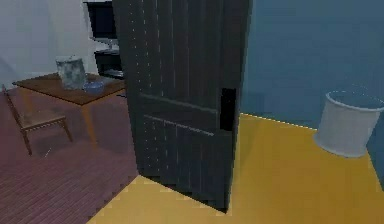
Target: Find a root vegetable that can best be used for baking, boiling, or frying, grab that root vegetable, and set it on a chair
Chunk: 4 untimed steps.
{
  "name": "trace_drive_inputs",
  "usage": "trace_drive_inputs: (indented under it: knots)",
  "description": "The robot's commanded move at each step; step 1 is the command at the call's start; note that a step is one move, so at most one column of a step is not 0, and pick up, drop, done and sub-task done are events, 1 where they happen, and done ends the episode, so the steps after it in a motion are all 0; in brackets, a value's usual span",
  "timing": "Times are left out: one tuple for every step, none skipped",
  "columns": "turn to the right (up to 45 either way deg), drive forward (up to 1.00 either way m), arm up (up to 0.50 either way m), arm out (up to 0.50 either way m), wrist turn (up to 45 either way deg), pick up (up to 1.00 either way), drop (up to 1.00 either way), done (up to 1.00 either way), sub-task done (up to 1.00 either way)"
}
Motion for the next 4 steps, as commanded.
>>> trace_drive_inputs:
  knots:
    - [0.0,0.3,0.0,0.0,0.0,0.0,0.0,0.0,0.0]
    - [-45.0,0.0,0.0,0.0,0.0,0.0,0.0,0.0,0.0]
    - [-9.0,0.0,0.0,0.0,0.0,0.0,0.0,0.0,0.0]
    - [0.0,1.0,0.0,0.0,0.0,0.0,0.0,0.0,0.0]
